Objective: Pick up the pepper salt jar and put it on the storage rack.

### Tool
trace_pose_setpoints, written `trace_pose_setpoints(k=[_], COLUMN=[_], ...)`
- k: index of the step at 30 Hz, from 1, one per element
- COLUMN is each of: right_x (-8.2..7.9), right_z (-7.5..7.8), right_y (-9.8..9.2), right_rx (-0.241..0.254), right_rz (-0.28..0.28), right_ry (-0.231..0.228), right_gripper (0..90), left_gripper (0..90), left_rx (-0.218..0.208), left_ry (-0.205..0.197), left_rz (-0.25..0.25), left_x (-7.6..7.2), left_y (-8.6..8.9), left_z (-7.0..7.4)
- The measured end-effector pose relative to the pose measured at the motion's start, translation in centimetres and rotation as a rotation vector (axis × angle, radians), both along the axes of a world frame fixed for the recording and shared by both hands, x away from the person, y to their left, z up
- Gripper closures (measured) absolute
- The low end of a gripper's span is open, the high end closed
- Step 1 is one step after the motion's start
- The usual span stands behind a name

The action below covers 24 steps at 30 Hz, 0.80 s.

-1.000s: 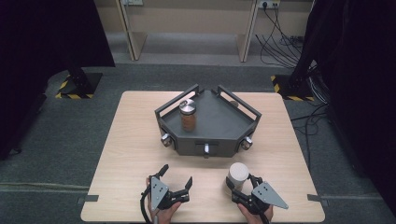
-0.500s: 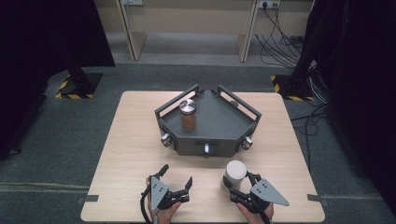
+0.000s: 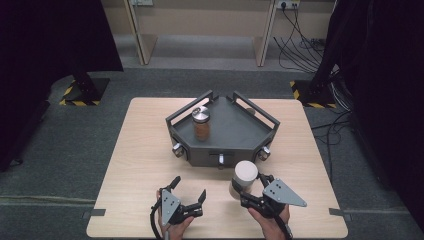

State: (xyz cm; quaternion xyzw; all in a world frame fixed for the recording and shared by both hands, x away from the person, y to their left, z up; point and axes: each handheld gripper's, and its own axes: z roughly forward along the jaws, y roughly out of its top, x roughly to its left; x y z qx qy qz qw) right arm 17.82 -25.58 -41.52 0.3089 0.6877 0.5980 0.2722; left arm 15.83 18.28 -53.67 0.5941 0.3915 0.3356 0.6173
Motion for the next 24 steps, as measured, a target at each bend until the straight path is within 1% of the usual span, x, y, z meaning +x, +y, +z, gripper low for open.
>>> trace_pose_setpoints(k=[7, 11, 16, 19, 24], right_x=[1.3, 2.1, 3.5, 4.4, 6.0], right_z=[2.1, 3.3, 4.7, 5.6, 7.2], right_y=[0.2, 0.7, 1.1, 1.4, 2.0], right_rx=[0.006, -0.001, 0.003, 0.006, 0.004], right_rz=[0.015, 0.011, 0.006, 0.003, -0.020], right_ry=[0.019, 0.018, 0.029, 0.029, 0.020], right_gripper=[35.4, 35.4, 35.4, 35.4, 35.4], left_gripper=[1.8, 1.8, 1.8, 1.7, 1.8], left_rx=[-0.001, -0.002, -0.004, -0.003, -0.004], left_ry=[0.000, 0.000, 0.000, 0.000, 0.001], left_rz=[0.000, -0.001, -0.001, -0.001, -0.001], left_x=[0.0, 0.0, 0.0, 0.0, 0.0], left_y=[0.0, 0.0, 0.1, 0.0, 0.1], left_z=[0.0, 0.0, 0.0, 0.0, 0.0])
